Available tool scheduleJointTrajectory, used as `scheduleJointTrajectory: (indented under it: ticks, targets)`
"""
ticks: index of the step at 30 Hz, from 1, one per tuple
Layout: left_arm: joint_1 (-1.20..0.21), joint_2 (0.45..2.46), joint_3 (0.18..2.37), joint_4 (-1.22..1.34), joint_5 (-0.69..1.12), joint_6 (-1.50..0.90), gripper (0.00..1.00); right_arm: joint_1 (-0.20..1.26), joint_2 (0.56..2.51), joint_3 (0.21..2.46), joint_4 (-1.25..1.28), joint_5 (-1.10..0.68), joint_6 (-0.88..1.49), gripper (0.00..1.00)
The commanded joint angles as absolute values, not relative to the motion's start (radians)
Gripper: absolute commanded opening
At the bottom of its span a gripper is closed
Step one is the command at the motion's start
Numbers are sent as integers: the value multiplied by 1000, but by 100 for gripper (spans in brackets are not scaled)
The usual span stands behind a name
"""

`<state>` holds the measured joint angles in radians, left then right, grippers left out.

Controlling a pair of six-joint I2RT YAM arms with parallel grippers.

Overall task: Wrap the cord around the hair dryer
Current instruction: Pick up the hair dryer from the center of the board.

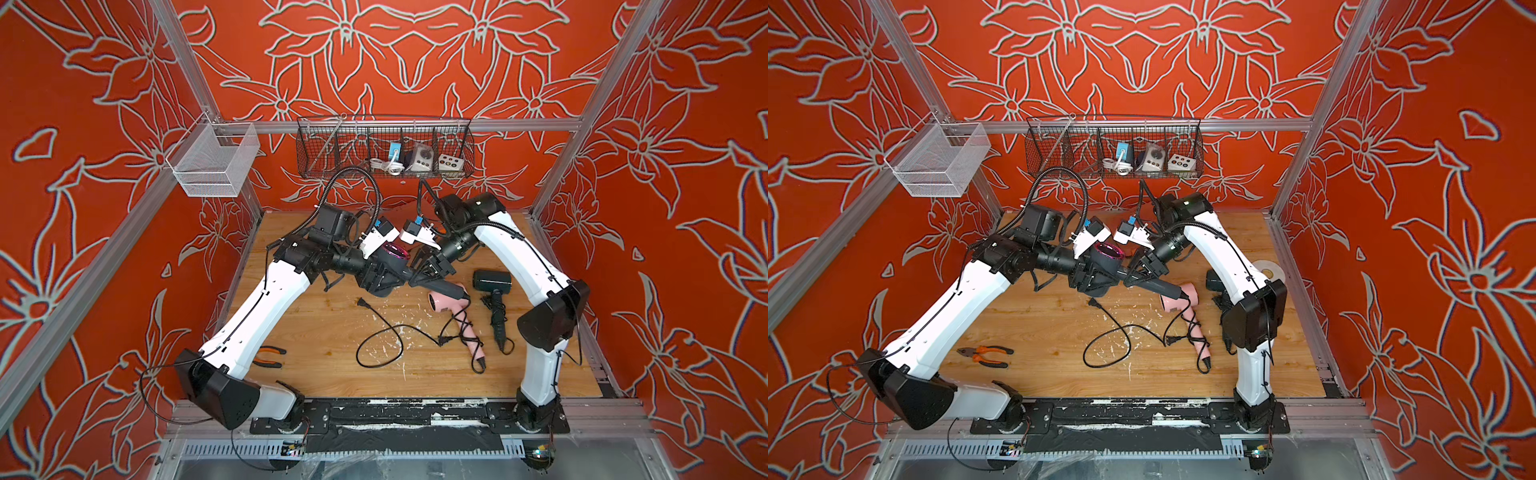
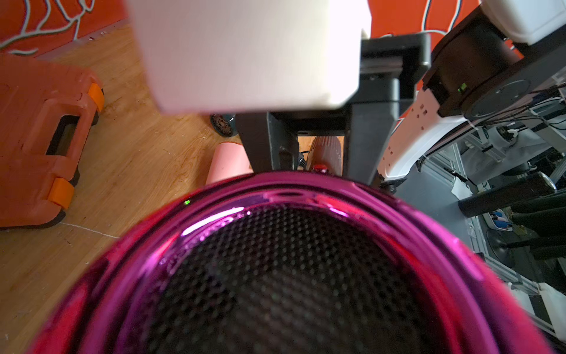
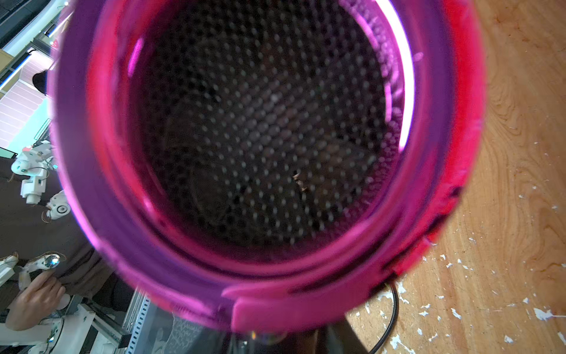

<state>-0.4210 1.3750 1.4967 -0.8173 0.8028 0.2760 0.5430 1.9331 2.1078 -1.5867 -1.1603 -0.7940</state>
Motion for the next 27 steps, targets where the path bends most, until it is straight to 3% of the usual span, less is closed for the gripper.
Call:
scheduleJointTrajectory:
  ticks: [1,7,12,18,27]
  targets:
    - [-477,1316,1467,-786,775,251,0,535,1907,2063,-1364,-1181,-666,43]
    - [-439,1300,1509,-823,685,269,0,456,1722,1819,-932,-1143,-383,73]
    - [-419,1290,1551,-825,603,234,0,384,1582,1657,-679,-1060,-180,86]
    - [-387,1247,1588,-767,498,142,0,328,1425,1451,-478,-910,11,90]
    - [-319,1163,1583,-715,390,84,0,321,1204,1131,-387,-741,110,92]
